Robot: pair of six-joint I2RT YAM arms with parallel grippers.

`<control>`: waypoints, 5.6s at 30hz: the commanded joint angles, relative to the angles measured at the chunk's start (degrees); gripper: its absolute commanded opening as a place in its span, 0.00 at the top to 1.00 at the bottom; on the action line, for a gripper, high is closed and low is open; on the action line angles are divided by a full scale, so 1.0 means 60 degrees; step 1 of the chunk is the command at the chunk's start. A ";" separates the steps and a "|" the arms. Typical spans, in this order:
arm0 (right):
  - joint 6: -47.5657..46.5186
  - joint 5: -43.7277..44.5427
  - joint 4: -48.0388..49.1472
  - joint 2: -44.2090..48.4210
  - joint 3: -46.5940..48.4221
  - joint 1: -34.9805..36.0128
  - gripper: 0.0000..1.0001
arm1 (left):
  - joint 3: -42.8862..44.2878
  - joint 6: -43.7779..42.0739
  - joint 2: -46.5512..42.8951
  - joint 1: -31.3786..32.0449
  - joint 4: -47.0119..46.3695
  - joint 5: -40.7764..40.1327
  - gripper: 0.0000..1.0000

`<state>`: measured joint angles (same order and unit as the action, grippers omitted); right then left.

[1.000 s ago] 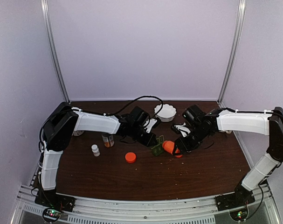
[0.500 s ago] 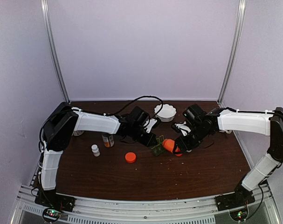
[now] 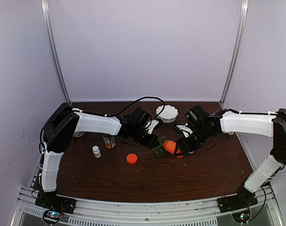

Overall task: Sort the pills into containers
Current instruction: Pour the pill into the compartment of the pill container, then pick up the lid of the pill bottle from the center of the board.

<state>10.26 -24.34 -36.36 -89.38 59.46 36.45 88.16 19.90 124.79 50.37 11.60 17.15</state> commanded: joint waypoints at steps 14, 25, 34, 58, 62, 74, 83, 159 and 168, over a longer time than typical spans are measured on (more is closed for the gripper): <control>-0.0287 -0.0220 0.2444 0.1156 -0.1741 -0.0069 1.00 | 0.0159 0.0008 0.0003 0.0066 -0.0201 -0.0184 0.57; -0.0329 -0.0231 0.5347 0.2402 -0.3615 -0.0069 1.00 | -0.0324 0.0169 -0.1085 0.0101 -0.0041 -0.0836 0.46; -0.0172 -0.0277 0.8995 0.4651 -0.5733 -0.0011 1.00 | -0.1628 0.0272 -0.2907 0.0157 0.0825 -0.2025 0.24; -0.1047 0.0506 1.6370 0.6317 -0.7277 0.0193 1.00 | -0.3481 0.0233 -0.7022 0.0459 0.1275 -0.5862 0.02; -0.1362 0.0723 1.6238 0.5544 -0.6547 0.0195 1.00 | -0.3222 -0.0090 -0.6918 -0.0159 0.1308 -0.5283 0.03; -0.0489 0.0864 1.7467 0.4401 -0.6505 0.0256 1.00 | -0.1915 -0.0107 -0.7079 -0.0957 0.3543 -0.4132 0.03; -0.0500 0.2857 1.9063 0.3788 -0.7468 0.0517 1.00 | -0.4007 0.0890 -0.8051 -0.0954 0.1533 -0.3741 0.06; 0.1347 0.0929 0.7660 0.5146 -0.5325 0.0649 1.00 | -0.4087 0.1430 -0.4270 0.0839 0.1821 -0.3418 0.05; 0.0422 0.0175 0.7180 0.4648 -0.5441 0.0646 1.00 | -0.3609 0.1652 -0.3641 0.0834 0.2194 -0.4194 0.07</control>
<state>16.01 -19.90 6.92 -60.77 27.29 40.47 64.42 28.47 101.32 55.20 24.49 -4.82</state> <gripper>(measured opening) 0.561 0.934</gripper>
